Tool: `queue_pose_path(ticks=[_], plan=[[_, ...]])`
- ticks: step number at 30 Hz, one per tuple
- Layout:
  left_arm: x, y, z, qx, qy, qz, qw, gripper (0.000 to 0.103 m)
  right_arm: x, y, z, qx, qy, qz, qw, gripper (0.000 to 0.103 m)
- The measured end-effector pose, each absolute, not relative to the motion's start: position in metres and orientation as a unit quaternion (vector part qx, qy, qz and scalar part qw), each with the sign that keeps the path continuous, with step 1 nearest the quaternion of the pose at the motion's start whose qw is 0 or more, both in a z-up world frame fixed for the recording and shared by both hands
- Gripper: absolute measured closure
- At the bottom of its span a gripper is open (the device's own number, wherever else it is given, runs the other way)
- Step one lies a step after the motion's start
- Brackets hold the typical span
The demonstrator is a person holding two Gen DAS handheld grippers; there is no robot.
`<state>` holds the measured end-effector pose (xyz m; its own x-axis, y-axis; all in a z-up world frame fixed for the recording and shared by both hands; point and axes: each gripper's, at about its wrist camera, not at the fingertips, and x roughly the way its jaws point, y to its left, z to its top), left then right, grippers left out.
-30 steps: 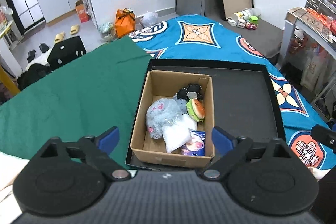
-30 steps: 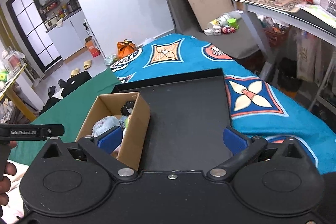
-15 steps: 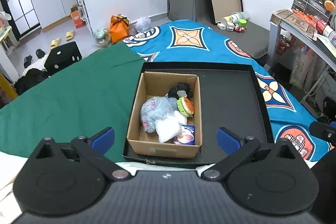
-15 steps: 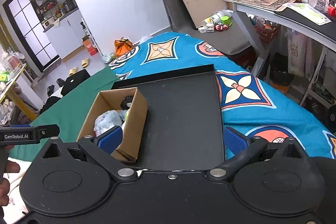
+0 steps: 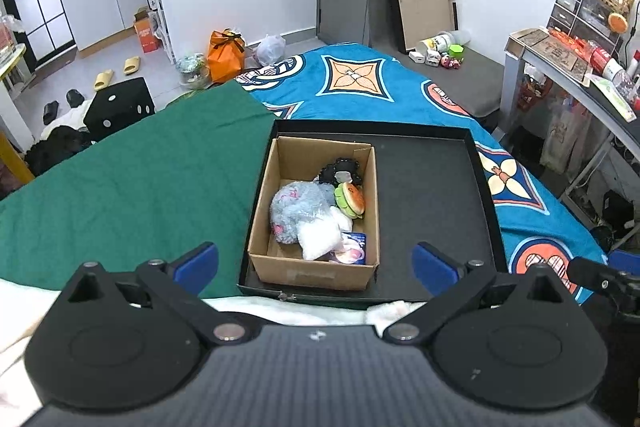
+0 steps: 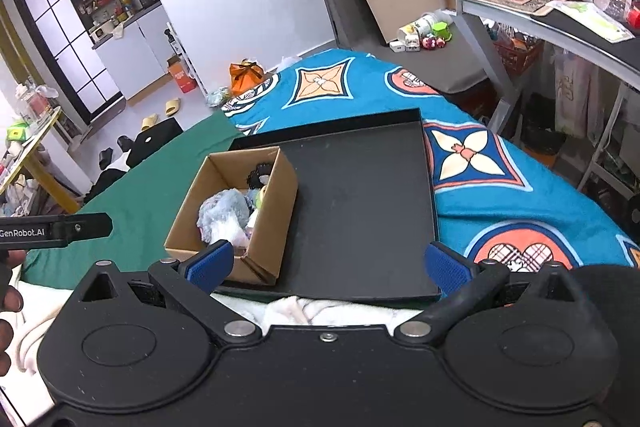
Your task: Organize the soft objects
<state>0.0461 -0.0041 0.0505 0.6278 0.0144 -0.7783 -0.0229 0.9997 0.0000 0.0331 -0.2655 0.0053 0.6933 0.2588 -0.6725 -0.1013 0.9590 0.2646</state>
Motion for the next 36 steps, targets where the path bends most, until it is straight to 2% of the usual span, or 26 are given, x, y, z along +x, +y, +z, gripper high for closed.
queue_pose_path(ticks=[36], plan=[[0.044, 0.001, 0.039, 0.007, 0.44, 0.019, 0.898, 0.0, 0.029, -0.255, -0.001, 0.094, 0.393, 0.109, 0.908, 0.0]])
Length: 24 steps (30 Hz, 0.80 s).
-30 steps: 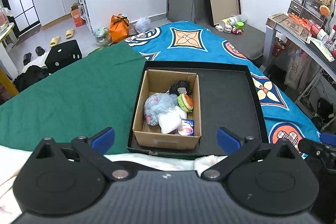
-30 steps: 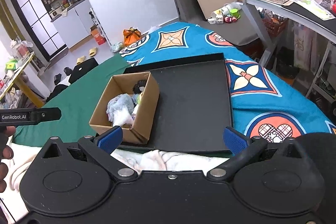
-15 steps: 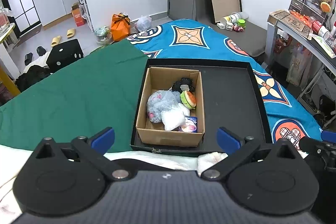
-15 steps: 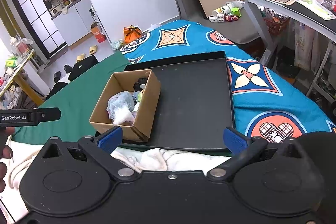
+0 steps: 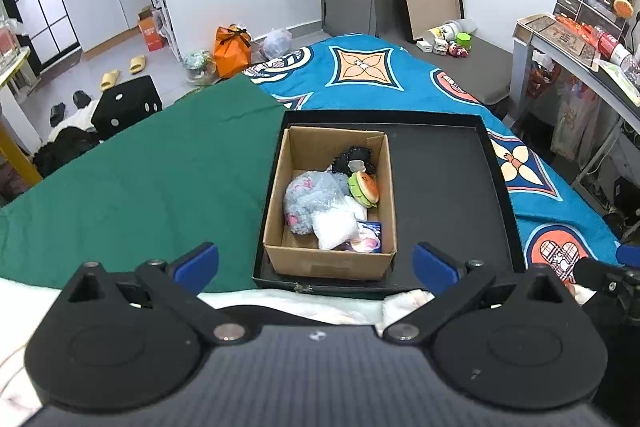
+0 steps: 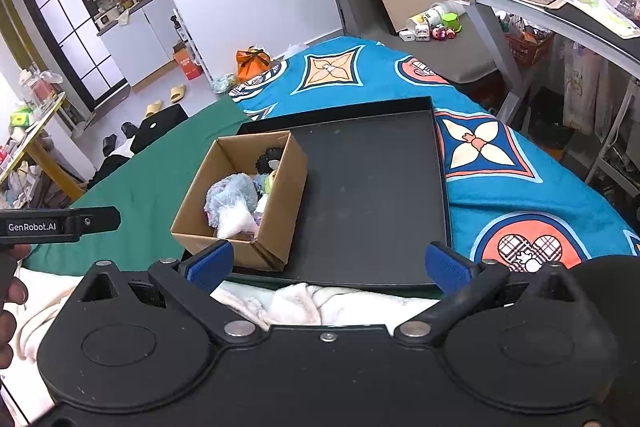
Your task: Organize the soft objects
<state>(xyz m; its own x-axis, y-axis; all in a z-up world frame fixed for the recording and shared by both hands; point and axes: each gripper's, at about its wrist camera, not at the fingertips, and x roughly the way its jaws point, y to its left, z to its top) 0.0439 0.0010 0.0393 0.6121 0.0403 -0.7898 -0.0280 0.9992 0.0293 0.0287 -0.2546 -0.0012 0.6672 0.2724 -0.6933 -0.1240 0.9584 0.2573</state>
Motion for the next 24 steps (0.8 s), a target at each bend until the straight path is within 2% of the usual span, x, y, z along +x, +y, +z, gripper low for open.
queue_pose_path(ticks=[24], plan=[[0.0518, 0.0078, 0.0346, -0.001, 0.446, 0.012, 0.895, 0.0, 0.0335, -0.2482, -0.0026, 0.09, 0.401, 0.104, 0.906, 0.0]])
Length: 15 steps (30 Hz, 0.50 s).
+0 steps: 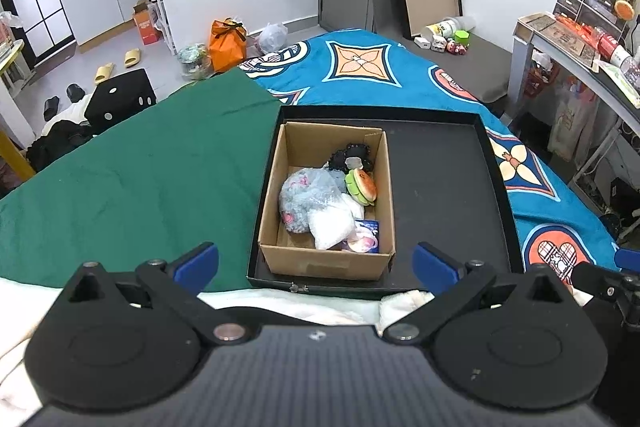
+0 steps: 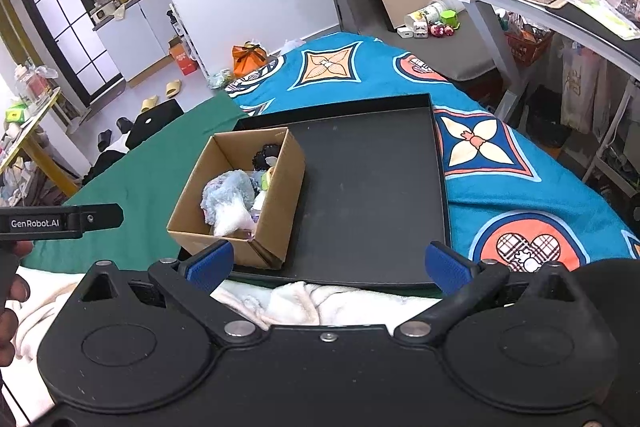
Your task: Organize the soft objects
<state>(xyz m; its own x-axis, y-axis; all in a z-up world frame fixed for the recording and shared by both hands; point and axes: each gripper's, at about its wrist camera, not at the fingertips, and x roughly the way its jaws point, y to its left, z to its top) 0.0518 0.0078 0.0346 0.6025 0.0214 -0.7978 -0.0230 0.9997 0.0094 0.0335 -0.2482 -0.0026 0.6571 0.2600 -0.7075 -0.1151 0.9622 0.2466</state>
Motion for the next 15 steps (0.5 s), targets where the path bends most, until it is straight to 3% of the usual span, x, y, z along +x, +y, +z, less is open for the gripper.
queue_pose_path(ticks=[15], plan=[[0.054, 0.0059, 0.0302, 0.006, 0.45, 0.007, 0.893, 0.0, 0.0383, -0.2462, -0.0061, 0.091, 0.405, 0.103, 0.904, 0.0]])
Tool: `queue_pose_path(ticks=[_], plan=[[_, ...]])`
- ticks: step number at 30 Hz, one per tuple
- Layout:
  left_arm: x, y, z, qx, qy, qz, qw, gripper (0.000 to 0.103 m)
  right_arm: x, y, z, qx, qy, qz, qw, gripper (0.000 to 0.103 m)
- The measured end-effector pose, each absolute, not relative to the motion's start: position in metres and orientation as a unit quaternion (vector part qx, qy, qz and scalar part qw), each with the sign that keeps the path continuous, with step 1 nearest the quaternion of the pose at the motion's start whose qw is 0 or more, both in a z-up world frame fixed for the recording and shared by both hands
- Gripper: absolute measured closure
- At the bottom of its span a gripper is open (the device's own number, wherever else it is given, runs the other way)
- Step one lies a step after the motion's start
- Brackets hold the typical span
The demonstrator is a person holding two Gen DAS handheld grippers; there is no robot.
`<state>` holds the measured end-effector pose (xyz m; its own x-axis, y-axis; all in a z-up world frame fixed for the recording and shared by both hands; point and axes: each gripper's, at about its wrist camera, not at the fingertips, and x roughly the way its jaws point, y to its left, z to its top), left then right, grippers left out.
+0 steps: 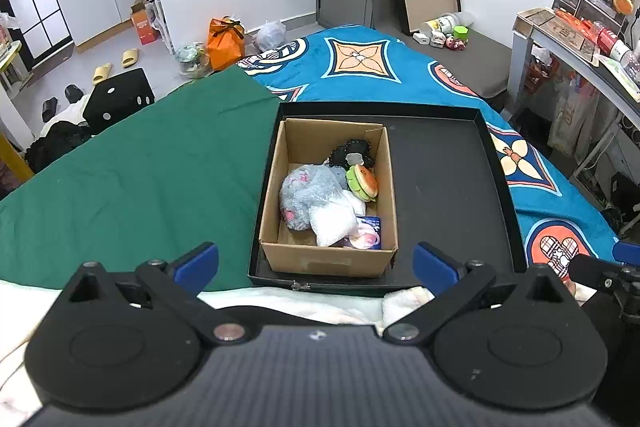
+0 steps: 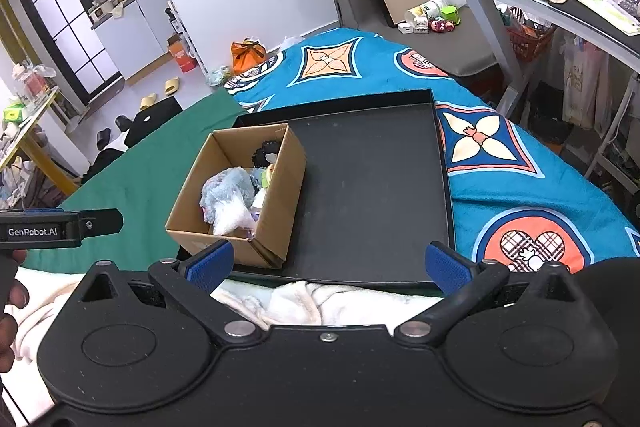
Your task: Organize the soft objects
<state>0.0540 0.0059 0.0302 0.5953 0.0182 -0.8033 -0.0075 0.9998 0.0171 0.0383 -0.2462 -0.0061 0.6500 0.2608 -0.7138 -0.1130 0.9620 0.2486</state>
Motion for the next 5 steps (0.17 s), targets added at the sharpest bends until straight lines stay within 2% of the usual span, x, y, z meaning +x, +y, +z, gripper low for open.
queue_pose_path(ticks=[5], plan=[[0.0563, 0.0063, 0.0284, 0.009, 0.449, 0.004, 0.893, 0.0, 0.0405, -0.2453, -0.0099, 0.091, 0.411, 0.101, 0.902, 0.0]])
